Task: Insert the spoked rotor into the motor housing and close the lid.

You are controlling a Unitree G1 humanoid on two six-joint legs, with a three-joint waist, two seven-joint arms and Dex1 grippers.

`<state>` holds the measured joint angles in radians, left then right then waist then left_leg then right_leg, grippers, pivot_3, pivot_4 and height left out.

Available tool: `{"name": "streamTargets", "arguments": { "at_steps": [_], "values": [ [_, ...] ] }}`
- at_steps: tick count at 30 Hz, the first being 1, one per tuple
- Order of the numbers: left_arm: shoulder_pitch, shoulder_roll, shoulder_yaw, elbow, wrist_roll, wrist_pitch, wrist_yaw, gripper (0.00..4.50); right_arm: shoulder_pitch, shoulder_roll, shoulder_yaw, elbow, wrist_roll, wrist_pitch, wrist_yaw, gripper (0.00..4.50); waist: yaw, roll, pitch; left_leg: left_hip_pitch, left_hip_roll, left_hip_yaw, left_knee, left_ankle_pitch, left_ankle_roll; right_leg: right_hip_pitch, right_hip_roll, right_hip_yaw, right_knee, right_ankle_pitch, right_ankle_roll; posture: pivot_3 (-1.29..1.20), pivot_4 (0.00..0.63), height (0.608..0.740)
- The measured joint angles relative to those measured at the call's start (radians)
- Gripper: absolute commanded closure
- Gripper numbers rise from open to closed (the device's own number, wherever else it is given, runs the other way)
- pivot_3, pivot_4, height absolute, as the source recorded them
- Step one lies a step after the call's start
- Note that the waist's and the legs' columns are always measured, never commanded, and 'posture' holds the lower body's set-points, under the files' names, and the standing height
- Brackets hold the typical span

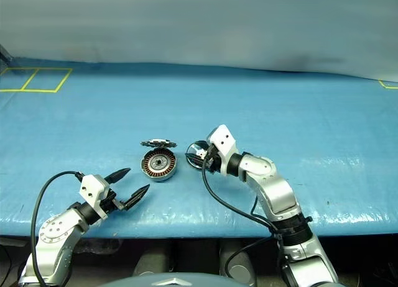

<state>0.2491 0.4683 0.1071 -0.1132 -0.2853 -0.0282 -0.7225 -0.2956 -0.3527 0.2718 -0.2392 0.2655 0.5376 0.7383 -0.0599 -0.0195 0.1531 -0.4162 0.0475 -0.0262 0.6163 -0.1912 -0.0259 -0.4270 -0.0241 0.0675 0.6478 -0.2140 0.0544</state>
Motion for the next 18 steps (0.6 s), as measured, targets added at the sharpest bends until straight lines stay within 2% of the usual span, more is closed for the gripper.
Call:
{"name": "streamTargets", "arguments": {
  "at_steps": [2,5,10,15,18],
  "values": [
    [-0.002,0.000,0.000,0.003,0.000,0.000,0.000,0.00,0.011,-0.003,0.044,0.007,-0.005,0.011,0.020,2.08,-0.003,0.000,0.000,0.000,0.000,0.000,0.000,0.000,0.000,0.000,0.000,0.000,0.000,0.000,0.000,0.00,0.150,0.740],
    [-0.010,0.000,0.000,0.008,0.000,0.000,0.000,0.00,0.005,0.043,0.073,0.048,-0.010,0.011,0.014,2.71,-0.004,0.000,0.000,0.001,0.000,0.000,0.001,0.000,0.000,0.000,0.000,0.000,0.001,0.000,0.000,0.00,0.150,0.740],
    [-0.010,0.000,0.000,0.012,0.000,0.000,0.000,0.00,-0.060,0.152,0.096,0.153,-0.030,-0.016,-0.020,4.38,-0.004,0.000,0.000,0.000,0.000,0.000,0.001,0.000,0.000,0.000,0.000,0.000,0.001,0.000,0.000,0.00,0.150,0.740],
    [-0.003,0.001,0.000,0.012,0.002,-0.001,0.001,0.00,-0.131,0.239,0.138,0.242,-0.068,-0.062,-0.040,4.48,-0.002,0.000,0.000,0.000,0.000,0.000,0.000,0.000,0.000,0.000,0.000,0.000,0.001,0.000,0.000,0.00,0.150,0.740],
    [0.009,0.001,0.000,0.012,0.002,-0.002,0.002,0.00,-0.144,0.254,0.145,0.294,-0.090,-0.083,-0.045,4.48,0.000,0.000,0.000,0.000,0.000,0.000,0.001,0.000,0.000,0.000,0.000,0.000,0.001,0.000,0.000,0.00,0.150,0.740]
  ]
}}
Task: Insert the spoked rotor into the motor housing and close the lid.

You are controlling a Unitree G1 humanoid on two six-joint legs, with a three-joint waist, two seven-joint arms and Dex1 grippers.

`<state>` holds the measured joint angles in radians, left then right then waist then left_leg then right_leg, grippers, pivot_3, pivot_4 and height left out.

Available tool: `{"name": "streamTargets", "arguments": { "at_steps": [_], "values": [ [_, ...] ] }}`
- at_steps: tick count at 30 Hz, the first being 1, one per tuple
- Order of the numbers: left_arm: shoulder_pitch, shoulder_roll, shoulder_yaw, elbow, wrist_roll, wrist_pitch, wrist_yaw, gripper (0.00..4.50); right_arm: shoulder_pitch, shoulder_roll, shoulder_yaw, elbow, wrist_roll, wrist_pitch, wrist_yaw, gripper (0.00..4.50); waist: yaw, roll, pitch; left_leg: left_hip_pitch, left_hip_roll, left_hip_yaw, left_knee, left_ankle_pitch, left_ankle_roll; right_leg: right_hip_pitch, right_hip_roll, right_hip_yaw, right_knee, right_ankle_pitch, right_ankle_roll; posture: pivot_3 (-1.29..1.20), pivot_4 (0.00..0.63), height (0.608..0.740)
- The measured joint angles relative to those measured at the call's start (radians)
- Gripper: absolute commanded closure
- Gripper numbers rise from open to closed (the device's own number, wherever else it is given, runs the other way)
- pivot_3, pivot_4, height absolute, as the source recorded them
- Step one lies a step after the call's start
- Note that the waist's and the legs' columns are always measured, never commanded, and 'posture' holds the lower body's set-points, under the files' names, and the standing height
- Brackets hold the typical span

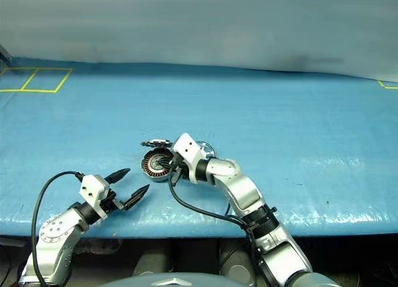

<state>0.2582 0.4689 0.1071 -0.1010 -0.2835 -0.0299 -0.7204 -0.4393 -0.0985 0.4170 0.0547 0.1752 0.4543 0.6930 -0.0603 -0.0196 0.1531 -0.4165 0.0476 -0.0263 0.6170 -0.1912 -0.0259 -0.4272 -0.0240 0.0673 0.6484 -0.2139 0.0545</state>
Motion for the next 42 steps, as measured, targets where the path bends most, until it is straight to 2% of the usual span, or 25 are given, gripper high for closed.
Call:
{"name": "streamTargets", "arguments": {
  "at_steps": [9,24,32,42],
  "values": [
    [0.007,0.000,0.000,0.000,0.001,-0.001,0.001,0.00,-0.057,0.048,-0.007,0.168,-0.050,-0.062,-0.028,4.48,-0.003,0.000,0.000,0.001,0.000,0.000,0.000,0.000,0.000,0.000,0.000,0.000,0.001,0.000,0.000,0.00,0.150,0.740],
    [0.009,0.000,0.000,0.000,0.001,-0.001,0.002,0.00,-0.097,0.082,-0.010,0.251,-0.098,-0.098,-0.039,4.48,-0.004,0.000,0.000,0.001,0.000,0.000,0.000,0.000,0.000,0.000,0.000,0.000,0.001,0.000,0.000,0.00,0.150,0.740],
    [0.013,0.000,0.000,0.000,0.002,-0.001,0.002,0.00,-0.110,0.039,0.055,0.216,-0.210,-0.126,-0.058,4.48,-0.005,0.000,0.000,0.001,0.000,0.000,0.000,0.000,0.000,0.000,0.000,0.000,0.001,0.000,0.000,0.00,0.150,0.740],
    [0.010,0.000,0.000,0.000,0.002,-0.001,0.002,0.00,-0.062,0.037,0.064,0.142,-0.224,-0.113,-0.060,4.48,-0.004,0.000,0.000,0.001,0.000,0.000,0.000,0.000,0.000,0.000,0.000,0.000,0.001,0.000,0.000,0.00,0.150,0.740]
  ]
}}
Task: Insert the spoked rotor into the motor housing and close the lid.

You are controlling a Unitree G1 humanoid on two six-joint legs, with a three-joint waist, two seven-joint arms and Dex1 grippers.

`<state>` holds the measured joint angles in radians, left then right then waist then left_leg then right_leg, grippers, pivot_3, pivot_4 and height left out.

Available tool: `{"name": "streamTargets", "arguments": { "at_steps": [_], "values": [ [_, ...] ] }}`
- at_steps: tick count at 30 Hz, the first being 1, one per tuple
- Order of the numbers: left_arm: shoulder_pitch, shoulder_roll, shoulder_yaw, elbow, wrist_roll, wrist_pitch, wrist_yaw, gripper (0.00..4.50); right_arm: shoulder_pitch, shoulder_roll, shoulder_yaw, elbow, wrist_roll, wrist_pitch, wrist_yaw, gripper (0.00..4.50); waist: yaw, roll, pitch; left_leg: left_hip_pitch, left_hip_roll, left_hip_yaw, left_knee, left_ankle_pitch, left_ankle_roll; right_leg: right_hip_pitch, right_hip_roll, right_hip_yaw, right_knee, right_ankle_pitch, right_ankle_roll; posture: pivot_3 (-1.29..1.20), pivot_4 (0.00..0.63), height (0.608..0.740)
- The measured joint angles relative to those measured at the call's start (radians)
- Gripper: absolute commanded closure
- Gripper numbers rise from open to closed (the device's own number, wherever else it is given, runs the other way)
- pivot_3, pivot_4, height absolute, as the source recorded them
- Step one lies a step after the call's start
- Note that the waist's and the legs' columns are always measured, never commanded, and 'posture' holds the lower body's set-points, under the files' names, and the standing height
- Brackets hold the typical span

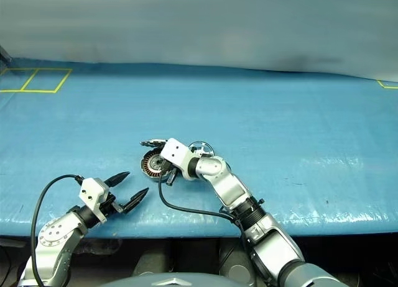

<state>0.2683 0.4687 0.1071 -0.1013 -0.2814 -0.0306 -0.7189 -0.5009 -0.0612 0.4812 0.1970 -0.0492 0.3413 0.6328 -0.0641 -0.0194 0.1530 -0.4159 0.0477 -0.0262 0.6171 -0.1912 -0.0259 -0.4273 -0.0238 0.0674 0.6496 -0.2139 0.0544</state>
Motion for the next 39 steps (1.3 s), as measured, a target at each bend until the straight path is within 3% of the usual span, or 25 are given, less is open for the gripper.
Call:
{"name": "streamTargets", "arguments": {
  "at_steps": [9,14,17,25,31,39],
  "values": [
    [-0.008,0.000,0.000,0.000,0.000,0.000,-0.001,0.00,0.018,0.012,-0.066,-0.086,0.046,0.018,-0.012,4.48,0.000,0.000,0.000,0.000,0.000,0.000,0.000,0.000,0.000,0.000,0.000,0.000,0.000,0.000,0.000,0.00,0.150,0.740],
    [-0.006,0.000,0.000,-0.001,0.000,0.000,-0.001,0.00,0.099,-0.078,-0.105,-0.271,0.097,0.105,0.018,4.48,0.008,0.000,0.000,-0.001,0.000,0.000,-0.001,0.000,0.000,0.000,-0.001,0.000,-0.001,0.000,0.000,0.00,0.150,0.740],
    [-0.006,-0.001,0.000,-0.001,-0.001,0.000,-0.003,0.00,0.184,-0.134,-0.166,-0.365,0.137,0.183,0.013,4.48,0.010,0.000,0.000,-0.001,0.000,0.000,0.000,0.000,0.000,0.000,-0.001,0.000,-0.001,0.000,0.000,0.00,0.150,0.740],
    [-0.032,-0.002,-0.017,0.011,-0.005,0.000,-0.032,0.00,0.275,-0.141,-0.389,-0.459,0.265,0.260,-0.074,4.48,0.004,0.000,0.000,0.000,0.000,0.000,0.000,0.000,0.000,0.000,-0.001,0.000,-0.001,0.000,0.000,0.00,0.150,0.740],
    [-0.079,0.005,-0.018,0.046,0.004,-0.027,-0.047,0.00,0.319,-0.180,-0.369,-0.455,0.270,0.271,-0.074,2.67,0.003,0.000,0.000,-0.001,0.000,0.000,-0.001,0.000,0.000,0.000,0.000,0.000,-0.001,0.000,0.000,0.00,0.150,0.740],
    [-0.086,0.005,-0.018,0.058,-0.001,-0.032,-0.070,0.00,0.321,-0.215,-0.314,-0.399,0.213,0.215,-0.094,2.67,0.005,0.000,0.000,-0.001,0.000,0.000,0.000,0.000,0.000,0.000,0.000,0.000,-0.001,0.000,0.000,0.00,0.150,0.740]
  ]
}}
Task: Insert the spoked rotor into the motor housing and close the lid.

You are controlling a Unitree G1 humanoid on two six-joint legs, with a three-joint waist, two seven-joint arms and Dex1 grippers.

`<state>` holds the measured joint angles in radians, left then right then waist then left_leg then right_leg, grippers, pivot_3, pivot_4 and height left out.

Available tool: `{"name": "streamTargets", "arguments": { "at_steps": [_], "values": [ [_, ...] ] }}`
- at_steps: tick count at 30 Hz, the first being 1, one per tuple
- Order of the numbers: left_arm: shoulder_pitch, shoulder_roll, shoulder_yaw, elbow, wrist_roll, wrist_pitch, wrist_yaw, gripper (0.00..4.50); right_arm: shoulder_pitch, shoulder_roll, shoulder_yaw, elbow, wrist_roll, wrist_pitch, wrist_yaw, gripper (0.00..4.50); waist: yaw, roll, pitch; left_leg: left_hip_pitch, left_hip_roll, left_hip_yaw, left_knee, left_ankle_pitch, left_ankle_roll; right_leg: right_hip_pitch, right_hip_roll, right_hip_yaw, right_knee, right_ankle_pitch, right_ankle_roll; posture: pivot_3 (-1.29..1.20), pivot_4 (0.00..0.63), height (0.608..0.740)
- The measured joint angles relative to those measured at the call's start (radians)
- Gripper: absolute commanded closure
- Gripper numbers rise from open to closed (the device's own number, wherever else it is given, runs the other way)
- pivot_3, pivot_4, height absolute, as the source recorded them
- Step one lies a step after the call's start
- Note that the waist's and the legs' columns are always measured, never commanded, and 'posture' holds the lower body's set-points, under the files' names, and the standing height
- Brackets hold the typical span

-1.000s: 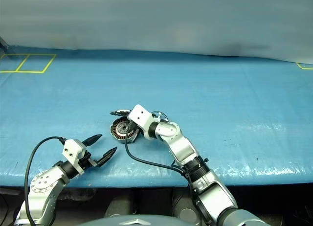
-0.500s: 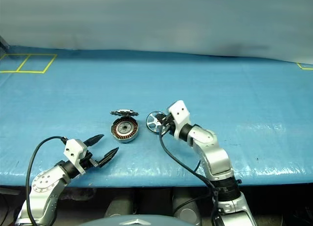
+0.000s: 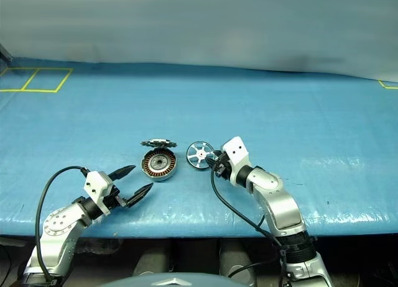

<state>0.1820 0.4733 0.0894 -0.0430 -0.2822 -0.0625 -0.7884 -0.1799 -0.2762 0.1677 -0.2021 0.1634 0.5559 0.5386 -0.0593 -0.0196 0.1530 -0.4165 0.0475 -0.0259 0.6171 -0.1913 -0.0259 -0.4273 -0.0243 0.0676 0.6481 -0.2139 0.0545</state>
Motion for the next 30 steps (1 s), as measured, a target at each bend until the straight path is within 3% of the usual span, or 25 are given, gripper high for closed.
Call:
{"name": "streamTargets", "arguments": {
  "at_steps": [16,19,23,30],
  "values": [
    [0.005,-0.001,0.000,0.000,-0.002,-0.014,0.004,0.00,-0.050,0.017,0.053,0.120,-0.035,-0.032,0.000,2.67,0.000,0.000,0.000,0.000,0.000,0.000,0.000,0.000,0.000,0.000,0.000,0.000,0.000,0.000,0.000,0.00,0.150,0.740],
    [0.006,-0.001,0.000,0.000,-0.001,-0.015,0.007,0.00,-0.061,0.022,0.053,0.133,-0.037,-0.034,0.000,3.30,0.000,0.000,0.000,0.000,0.000,0.000,0.000,0.000,0.000,0.001,0.000,0.000,0.000,0.000,0.000,0.00,0.150,0.740],
    [0.009,-0.001,0.001,0.000,0.000,-0.016,0.016,0.00,-0.063,0.030,0.052,0.138,-0.033,-0.030,0.001,4.49,0.000,0.000,0.000,0.000,0.000,0.000,0.000,0.000,0.000,0.000,0.000,0.000,0.000,0.000,0.000,0.00,0.150,0.740],
    [0.010,-0.001,0.001,0.000,0.000,-0.021,0.024,0.00,-0.041,0.079,-0.032,0.108,0.090,0.042,0.007,4.49,0.000,0.000,0.000,0.000,0.000,0.000,0.000,0.000,0.000,0.000,0.000,0.000,0.000,0.000,0.000,0.00,0.150,0.740]
  ]
}}
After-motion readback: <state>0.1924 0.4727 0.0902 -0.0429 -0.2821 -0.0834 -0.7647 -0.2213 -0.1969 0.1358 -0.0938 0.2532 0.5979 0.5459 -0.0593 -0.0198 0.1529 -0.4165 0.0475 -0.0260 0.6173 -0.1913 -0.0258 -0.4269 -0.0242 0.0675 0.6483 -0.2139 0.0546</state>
